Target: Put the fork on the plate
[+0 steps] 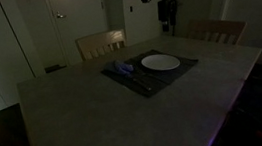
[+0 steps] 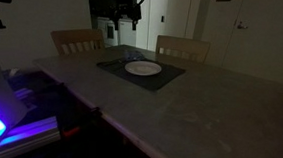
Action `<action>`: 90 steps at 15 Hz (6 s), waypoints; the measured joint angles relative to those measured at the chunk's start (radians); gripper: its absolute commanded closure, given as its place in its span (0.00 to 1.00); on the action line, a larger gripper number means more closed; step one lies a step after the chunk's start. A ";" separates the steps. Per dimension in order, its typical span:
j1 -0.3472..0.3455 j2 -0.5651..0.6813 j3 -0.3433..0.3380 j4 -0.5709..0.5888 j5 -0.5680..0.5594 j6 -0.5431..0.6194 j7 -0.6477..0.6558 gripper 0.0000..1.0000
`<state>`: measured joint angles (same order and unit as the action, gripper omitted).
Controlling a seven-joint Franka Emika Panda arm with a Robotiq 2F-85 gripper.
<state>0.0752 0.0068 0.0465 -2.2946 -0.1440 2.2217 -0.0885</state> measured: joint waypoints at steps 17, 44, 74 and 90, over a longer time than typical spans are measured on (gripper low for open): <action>0.032 0.172 0.020 0.001 0.033 0.176 0.179 0.00; 0.018 0.482 0.080 0.083 0.297 0.413 0.190 0.00; -0.069 0.516 0.095 0.123 0.372 0.415 0.121 1.00; -0.044 0.483 0.091 0.155 0.333 0.368 0.120 0.98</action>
<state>0.0316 0.4897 0.1378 -2.1393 0.1890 2.5899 0.0319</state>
